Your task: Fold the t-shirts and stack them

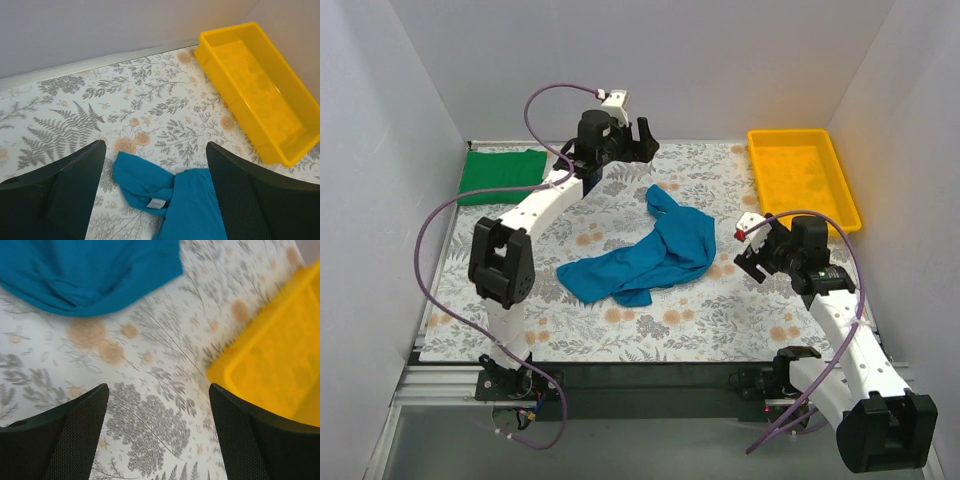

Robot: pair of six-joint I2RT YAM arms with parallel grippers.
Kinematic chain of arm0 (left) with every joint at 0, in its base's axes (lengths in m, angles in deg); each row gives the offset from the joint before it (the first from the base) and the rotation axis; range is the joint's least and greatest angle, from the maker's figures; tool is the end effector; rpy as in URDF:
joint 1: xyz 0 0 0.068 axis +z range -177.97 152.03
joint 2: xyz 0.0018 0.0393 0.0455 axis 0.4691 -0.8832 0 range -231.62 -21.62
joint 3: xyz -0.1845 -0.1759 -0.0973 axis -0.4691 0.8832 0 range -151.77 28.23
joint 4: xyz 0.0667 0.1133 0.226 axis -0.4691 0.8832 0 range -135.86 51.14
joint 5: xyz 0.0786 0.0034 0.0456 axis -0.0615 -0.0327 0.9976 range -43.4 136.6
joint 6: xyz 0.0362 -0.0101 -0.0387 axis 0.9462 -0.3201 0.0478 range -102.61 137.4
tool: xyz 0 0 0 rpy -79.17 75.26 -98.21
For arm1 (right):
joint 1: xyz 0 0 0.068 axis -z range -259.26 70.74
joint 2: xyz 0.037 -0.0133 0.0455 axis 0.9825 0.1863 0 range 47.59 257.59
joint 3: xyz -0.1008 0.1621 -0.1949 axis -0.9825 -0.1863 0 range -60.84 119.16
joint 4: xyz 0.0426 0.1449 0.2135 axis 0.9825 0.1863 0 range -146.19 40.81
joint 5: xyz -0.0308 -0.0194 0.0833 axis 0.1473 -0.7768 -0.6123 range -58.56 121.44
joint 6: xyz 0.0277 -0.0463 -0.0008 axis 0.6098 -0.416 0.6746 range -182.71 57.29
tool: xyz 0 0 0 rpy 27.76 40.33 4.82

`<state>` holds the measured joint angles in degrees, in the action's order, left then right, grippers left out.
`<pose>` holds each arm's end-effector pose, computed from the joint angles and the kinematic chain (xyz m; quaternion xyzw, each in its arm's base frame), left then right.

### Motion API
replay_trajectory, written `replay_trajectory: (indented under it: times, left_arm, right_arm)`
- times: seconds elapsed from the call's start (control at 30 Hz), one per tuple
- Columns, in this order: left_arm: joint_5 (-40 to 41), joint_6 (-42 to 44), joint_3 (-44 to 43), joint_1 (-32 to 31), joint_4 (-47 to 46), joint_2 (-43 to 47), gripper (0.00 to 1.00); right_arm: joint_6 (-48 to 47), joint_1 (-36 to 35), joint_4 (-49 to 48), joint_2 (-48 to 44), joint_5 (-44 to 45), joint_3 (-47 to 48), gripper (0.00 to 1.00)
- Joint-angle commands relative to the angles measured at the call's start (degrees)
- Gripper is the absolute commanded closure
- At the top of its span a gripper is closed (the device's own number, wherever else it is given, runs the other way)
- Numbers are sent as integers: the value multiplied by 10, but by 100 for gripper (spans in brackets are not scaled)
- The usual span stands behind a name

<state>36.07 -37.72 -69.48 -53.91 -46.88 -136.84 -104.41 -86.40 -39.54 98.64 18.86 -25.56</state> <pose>0.4367 -0.2197 0.3050 -0.1478 0.7859 -0.4430 0.4052 0.1954 0.0323 0.2516 -0.4081 0.7714 -0.0505 0.4857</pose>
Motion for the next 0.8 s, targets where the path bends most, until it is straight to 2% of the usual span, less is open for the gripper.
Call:
replay_trajectory:
  times: [0.0,0.07,0.1,0.17,0.2,0.27,0.3,0.37,0.43,0.6,0.77]
  left_arm:
    - [23,69,26,-3,97,146,19]
    - [-5,71,108,-3,134,198,19]
    - [-19,69,148,-3,143,256,19]
    - [-47,41,260,-5,165,316,19]
    - [-50,34,295,-7,172,371,19]
    - [-46,-1,388,-14,202,418,20]
    - [-45,-15,413,-16,210,458,20]
    - [-44,-54,477,-20,227,489,21]
    - [-38,-72,506,-23,234,518,21]
    - [-23,-83,539,-26,238,517,25]
    - [-14,-74,525,-46,222,471,26]
  right_arm:
    - [-152,-2,148,4,-255,62,13]
    - [-189,-13,193,20,-336,78,14]
    - [-200,-23,192,39,-375,80,14]
    - [-183,-73,156,63,-369,91,16]
    - [-146,-94,136,94,-326,96,17]
    - [-113,-159,85,148,-267,123,21]
    - [-71,-177,69,170,-204,135,23]
    - [-33,-220,35,215,-144,187,30]
    - [10,-247,30,285,-85,232,35]
    - [69,-281,32,412,20,333,38]
    - [86,-283,34,457,29,341,38]
